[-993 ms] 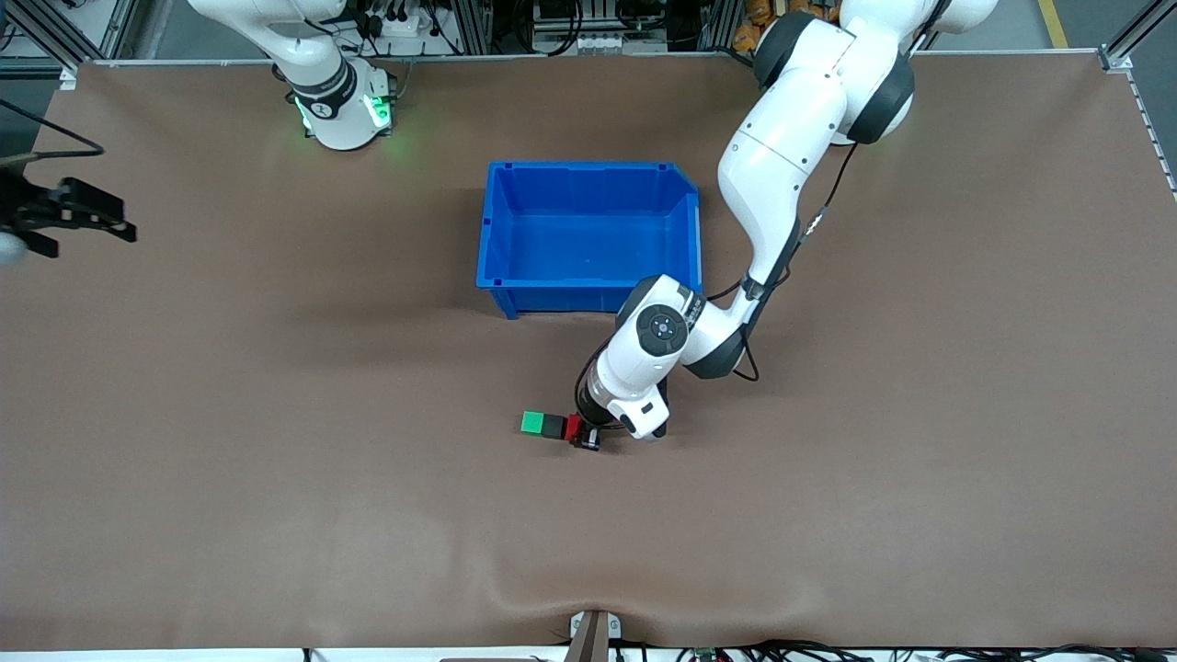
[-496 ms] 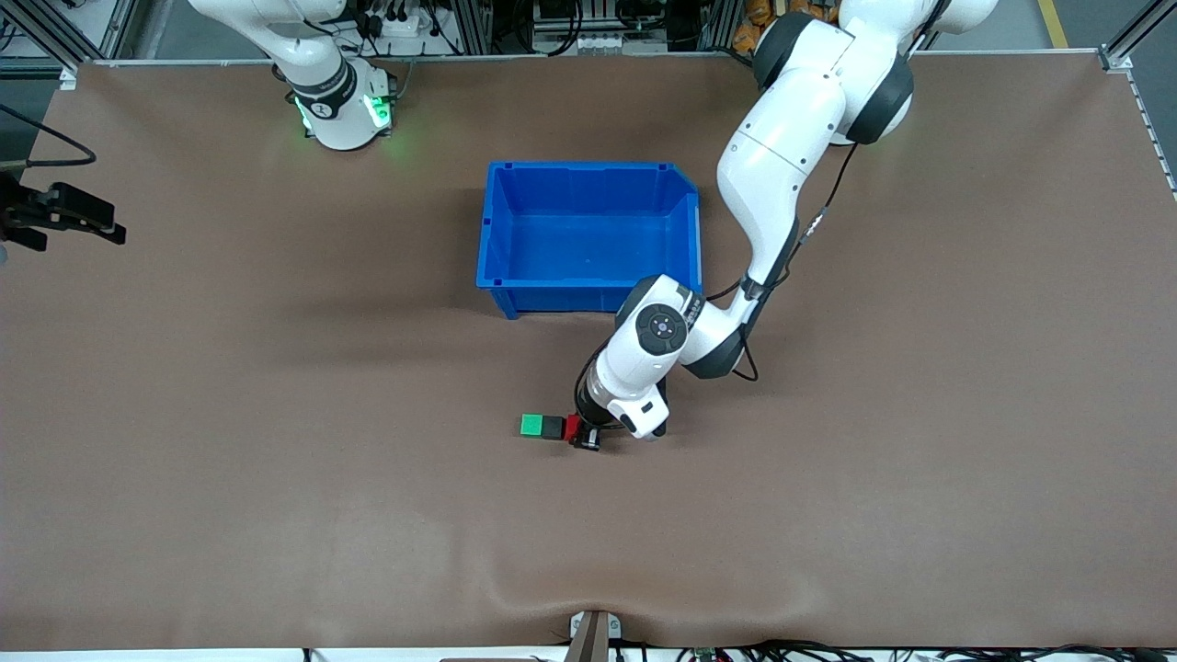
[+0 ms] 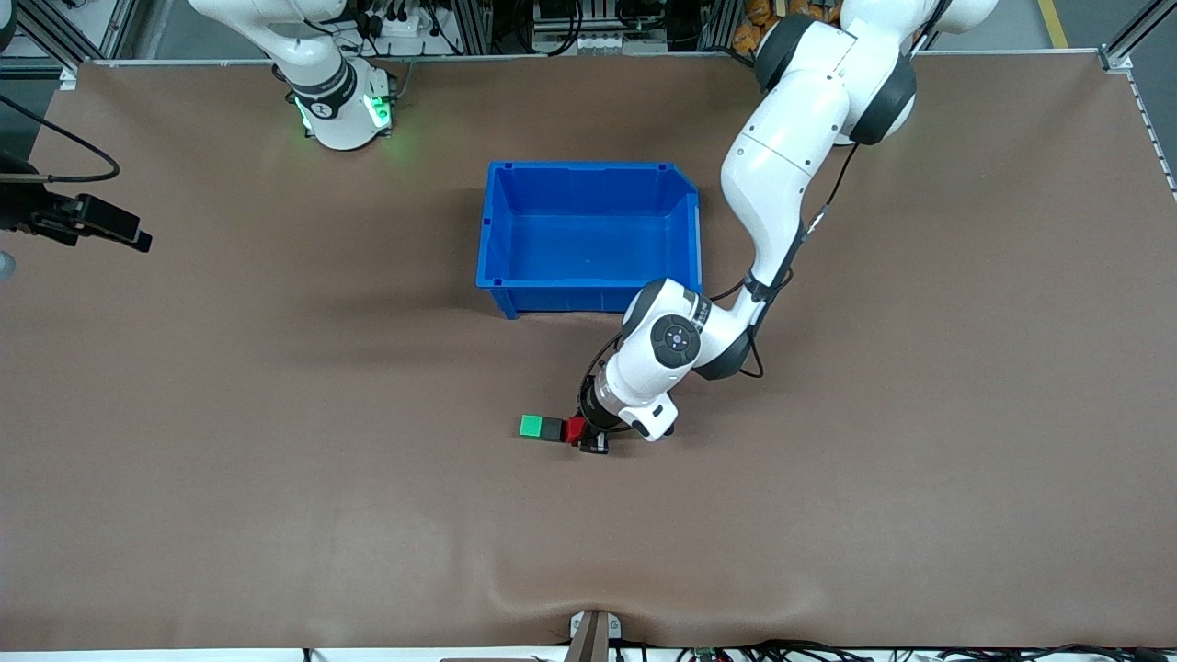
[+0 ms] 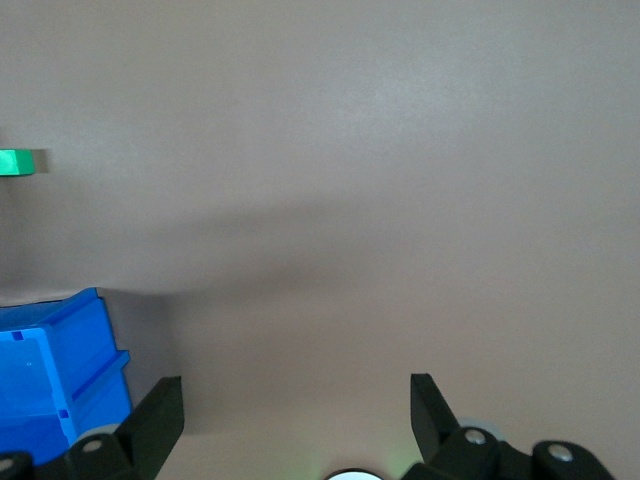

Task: Attach green and red cubes to black cube

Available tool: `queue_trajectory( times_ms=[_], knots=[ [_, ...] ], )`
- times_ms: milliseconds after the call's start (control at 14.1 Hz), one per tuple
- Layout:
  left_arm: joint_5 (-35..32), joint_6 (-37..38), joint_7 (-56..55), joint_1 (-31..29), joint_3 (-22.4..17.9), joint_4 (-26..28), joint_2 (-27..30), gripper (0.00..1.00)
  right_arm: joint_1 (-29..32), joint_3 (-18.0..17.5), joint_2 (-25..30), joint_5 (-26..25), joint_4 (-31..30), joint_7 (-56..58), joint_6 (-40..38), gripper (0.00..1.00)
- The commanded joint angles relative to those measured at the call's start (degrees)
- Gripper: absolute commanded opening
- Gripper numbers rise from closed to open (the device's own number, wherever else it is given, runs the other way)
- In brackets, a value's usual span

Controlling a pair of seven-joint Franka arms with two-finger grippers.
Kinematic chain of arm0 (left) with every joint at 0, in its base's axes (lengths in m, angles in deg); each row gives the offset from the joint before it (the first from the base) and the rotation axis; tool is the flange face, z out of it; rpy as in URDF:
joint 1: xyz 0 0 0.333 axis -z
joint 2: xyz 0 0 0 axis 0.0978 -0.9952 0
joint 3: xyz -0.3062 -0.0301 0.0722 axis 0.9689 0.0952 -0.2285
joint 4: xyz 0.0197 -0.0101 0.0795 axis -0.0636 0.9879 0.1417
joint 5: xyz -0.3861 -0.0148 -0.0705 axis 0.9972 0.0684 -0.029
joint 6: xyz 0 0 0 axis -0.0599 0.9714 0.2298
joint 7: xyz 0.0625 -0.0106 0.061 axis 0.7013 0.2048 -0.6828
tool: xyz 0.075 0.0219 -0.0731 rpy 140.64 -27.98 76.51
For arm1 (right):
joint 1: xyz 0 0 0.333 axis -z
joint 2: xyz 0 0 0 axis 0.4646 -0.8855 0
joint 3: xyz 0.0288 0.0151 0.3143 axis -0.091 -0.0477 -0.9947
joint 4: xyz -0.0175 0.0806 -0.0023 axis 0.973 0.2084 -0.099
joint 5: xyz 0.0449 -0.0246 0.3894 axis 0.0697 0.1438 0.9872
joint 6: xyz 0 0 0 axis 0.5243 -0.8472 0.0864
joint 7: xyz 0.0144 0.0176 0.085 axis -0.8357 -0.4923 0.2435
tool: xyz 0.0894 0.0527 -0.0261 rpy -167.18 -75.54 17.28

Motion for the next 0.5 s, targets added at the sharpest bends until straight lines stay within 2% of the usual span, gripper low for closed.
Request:
queue_trajectory(
  times_ms=[0, 71, 426],
  knots=[
    [0.40, 3.69, -0.89, 0.75, -0.45, -0.90, -0.69, 0.69, -0.07, -0.05, 0.94, 0.24, 0.38, -0.74, -0.77, 1.00],
    [0.23, 4.57, -0.63, 0.84, -0.54, -0.90, -0.43, 1.00, -0.07, -0.05, 0.94, 0.24, 0.39, -0.74, -0.77, 1.00],
    [-0.74, 8.17, -0.45, 0.66, -0.62, -0.90, 2.29, 1.00, 0.19, 0.21, 0.85, 0.50, 0.38, -0.74, -0.33, 1.00]
  ],
)
